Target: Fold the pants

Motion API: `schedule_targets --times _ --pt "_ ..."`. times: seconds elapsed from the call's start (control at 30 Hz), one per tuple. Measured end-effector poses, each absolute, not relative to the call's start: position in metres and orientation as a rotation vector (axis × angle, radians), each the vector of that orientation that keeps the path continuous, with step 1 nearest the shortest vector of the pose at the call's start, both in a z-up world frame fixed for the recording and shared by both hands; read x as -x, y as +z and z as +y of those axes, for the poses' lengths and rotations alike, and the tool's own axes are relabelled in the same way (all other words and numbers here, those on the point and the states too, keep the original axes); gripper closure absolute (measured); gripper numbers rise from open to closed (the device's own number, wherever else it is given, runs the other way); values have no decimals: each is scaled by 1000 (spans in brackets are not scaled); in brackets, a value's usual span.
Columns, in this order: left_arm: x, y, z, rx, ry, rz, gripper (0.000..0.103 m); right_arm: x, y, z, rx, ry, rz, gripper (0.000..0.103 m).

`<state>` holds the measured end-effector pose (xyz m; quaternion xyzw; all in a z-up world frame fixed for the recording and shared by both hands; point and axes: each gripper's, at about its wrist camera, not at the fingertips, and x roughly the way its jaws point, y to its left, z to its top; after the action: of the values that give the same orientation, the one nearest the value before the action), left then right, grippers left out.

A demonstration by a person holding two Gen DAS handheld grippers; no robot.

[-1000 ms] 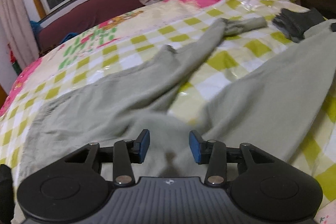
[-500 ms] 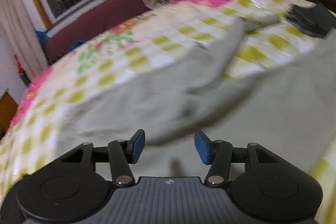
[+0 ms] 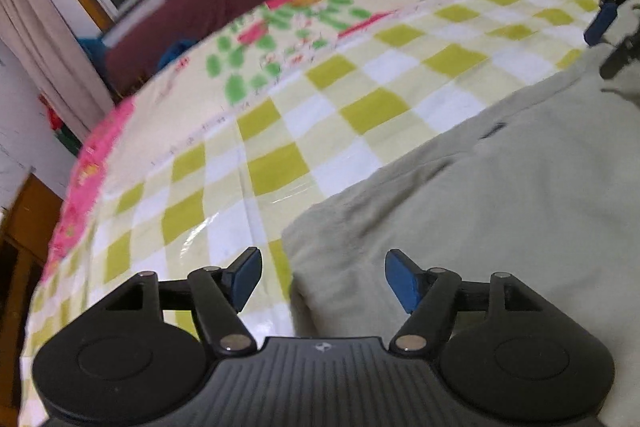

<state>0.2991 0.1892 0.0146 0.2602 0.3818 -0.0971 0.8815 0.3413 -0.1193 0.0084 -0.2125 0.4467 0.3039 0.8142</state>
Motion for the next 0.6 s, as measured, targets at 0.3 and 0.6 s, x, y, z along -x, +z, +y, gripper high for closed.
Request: schedule_targets --times 0.3,0.6 --pt "-350 -11 204 -402 -269 894 10 -361 -16 -119 414 633 1096 54" --pt "-323 13 182 -476 -241 825 68 -326 21 -115 419 573 990 101"
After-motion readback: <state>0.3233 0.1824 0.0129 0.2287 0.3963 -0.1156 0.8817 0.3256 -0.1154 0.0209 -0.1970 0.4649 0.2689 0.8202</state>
